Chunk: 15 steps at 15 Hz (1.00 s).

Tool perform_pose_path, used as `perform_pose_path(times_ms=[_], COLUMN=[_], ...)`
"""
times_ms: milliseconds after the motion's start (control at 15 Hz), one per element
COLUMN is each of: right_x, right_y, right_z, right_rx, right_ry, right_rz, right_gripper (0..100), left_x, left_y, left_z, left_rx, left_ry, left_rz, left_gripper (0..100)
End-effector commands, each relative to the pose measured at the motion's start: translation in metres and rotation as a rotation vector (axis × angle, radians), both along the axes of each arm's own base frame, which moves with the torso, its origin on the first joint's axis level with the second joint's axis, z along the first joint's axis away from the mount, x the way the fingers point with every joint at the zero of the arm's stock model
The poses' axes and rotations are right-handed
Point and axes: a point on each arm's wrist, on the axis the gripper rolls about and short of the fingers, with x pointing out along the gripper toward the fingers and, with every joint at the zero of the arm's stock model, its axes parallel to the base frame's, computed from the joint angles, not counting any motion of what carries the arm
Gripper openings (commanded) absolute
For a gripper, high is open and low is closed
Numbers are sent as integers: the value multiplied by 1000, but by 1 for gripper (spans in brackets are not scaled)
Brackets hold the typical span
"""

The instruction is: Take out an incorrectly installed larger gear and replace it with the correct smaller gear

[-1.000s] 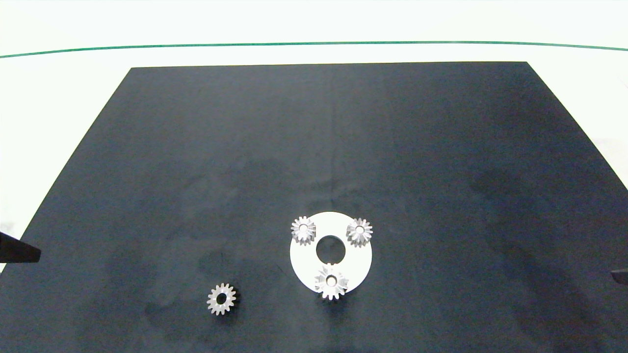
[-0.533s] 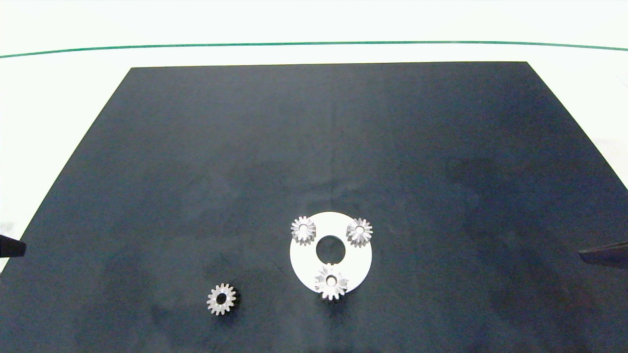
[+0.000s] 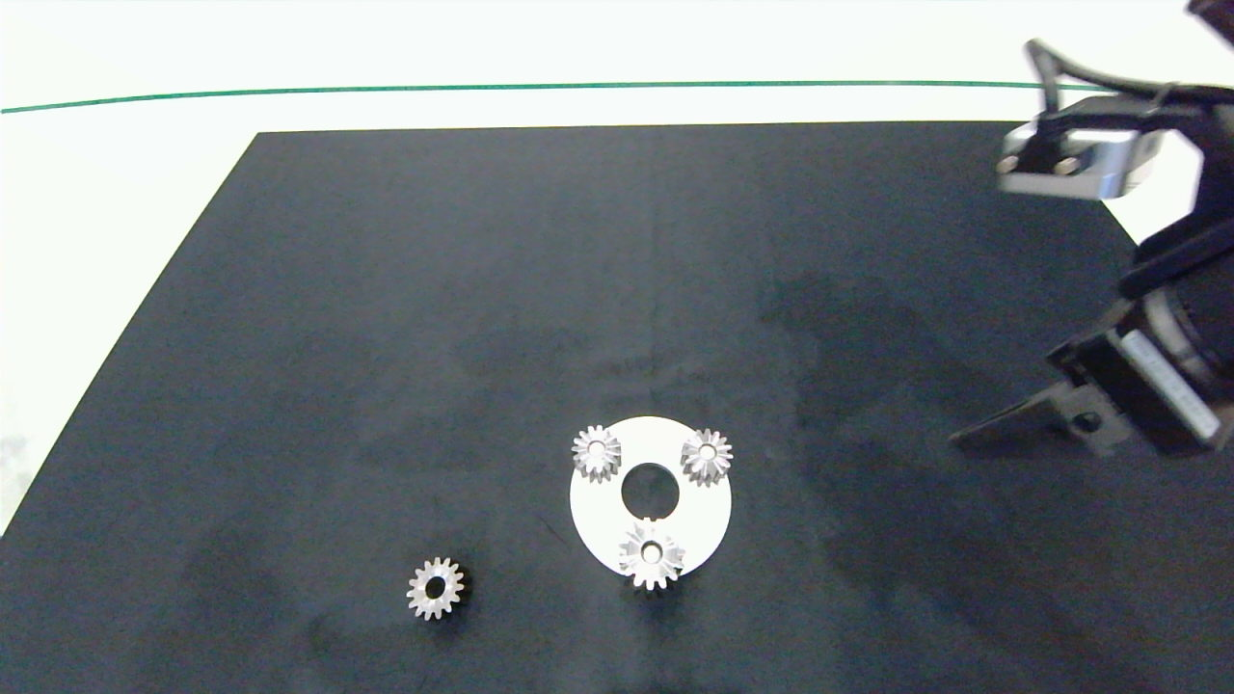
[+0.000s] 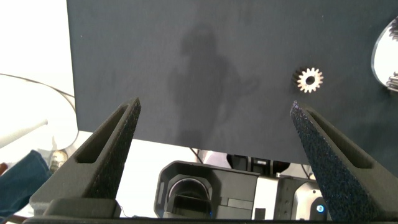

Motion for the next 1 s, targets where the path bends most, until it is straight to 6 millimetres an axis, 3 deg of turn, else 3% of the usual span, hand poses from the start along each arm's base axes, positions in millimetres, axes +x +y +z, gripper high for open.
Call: perform_pose_path(times_ms=[67, 267, 1000], right_x=[17, 12, -8], right_y=[72, 95, 129], right_z=[-52, -66, -86], right_rx=[-207, -259, -350], right_ry=[145, 155, 108], right_rz=[110, 151, 135], right_gripper=[100, 100, 100], left_x=[-10, -12, -17], left_y=[0, 0, 0], left_z=[1, 1, 1], left_rx=[0, 0, 0], left_ry=[-23, -29, -39], left_rz=[-1, -3, -5], left_gripper=[100, 100, 100])
